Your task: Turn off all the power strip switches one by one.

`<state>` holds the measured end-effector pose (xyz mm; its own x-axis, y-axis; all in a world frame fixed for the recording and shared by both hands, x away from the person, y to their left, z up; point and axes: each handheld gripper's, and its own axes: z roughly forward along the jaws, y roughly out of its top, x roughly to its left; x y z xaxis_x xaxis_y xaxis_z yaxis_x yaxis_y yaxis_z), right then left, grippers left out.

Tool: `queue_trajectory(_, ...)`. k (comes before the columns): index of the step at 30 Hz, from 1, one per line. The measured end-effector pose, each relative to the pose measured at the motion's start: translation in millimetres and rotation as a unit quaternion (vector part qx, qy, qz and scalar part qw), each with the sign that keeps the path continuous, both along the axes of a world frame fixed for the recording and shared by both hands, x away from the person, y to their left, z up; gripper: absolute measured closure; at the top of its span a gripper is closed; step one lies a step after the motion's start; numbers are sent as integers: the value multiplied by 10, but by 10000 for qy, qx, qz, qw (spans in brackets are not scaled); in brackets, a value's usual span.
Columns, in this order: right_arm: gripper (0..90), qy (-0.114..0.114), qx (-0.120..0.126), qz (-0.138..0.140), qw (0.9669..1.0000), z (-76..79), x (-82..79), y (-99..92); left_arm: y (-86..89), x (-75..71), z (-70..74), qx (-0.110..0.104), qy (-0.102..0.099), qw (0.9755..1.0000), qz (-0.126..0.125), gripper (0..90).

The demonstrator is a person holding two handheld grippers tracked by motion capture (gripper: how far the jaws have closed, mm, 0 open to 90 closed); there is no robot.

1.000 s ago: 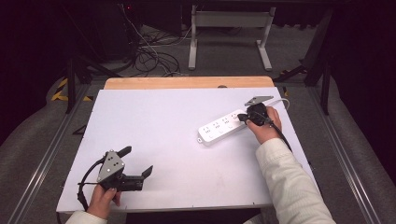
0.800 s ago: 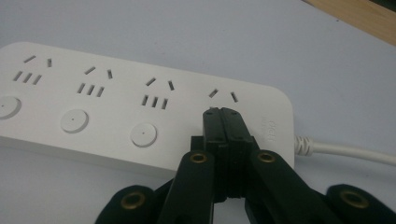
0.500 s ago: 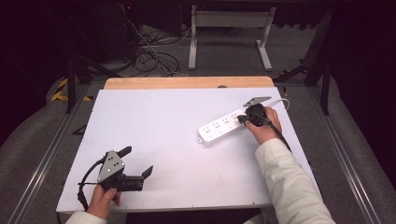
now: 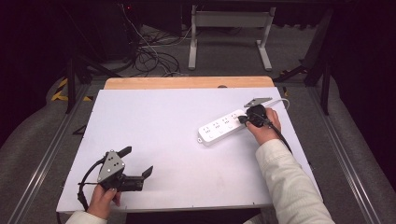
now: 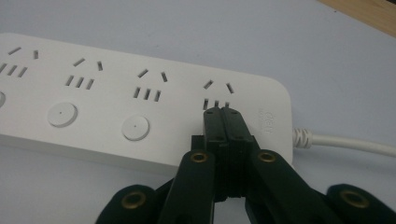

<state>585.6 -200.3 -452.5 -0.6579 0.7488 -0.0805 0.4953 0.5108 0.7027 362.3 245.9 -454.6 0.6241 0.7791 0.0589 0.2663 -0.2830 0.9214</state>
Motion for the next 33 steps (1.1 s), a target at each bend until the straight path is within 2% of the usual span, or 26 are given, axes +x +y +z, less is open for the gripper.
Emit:
queue_trajectory(17, 900, -40, 14, -37, 10000, -18, -24, 4, -10, 0, -5, -9, 14, 10000, -5, 28)
queue_trajectory(21, 900, -5, 102, -45, 9999, -24, -18, -17, 0, 7, -3, 18, -3, 10000, 0, 28)
queue_trajectory(25, 900, -39, 30, -72, 10000, -22, -25, -1, -2, 8, -4, 24, 2, 10000, -3, 28)
queue_trajectory(29, 900, 6, 171, -69, 9998, -33, -17, -23, -13, 6, -6, 17, 15, 10000, -19, 28)
queue_trajectory(33, 900, 6, 135, -36, 9999, -43, -11, 6, -6, 11, -5, 25, 12, 10000, -18, 28)
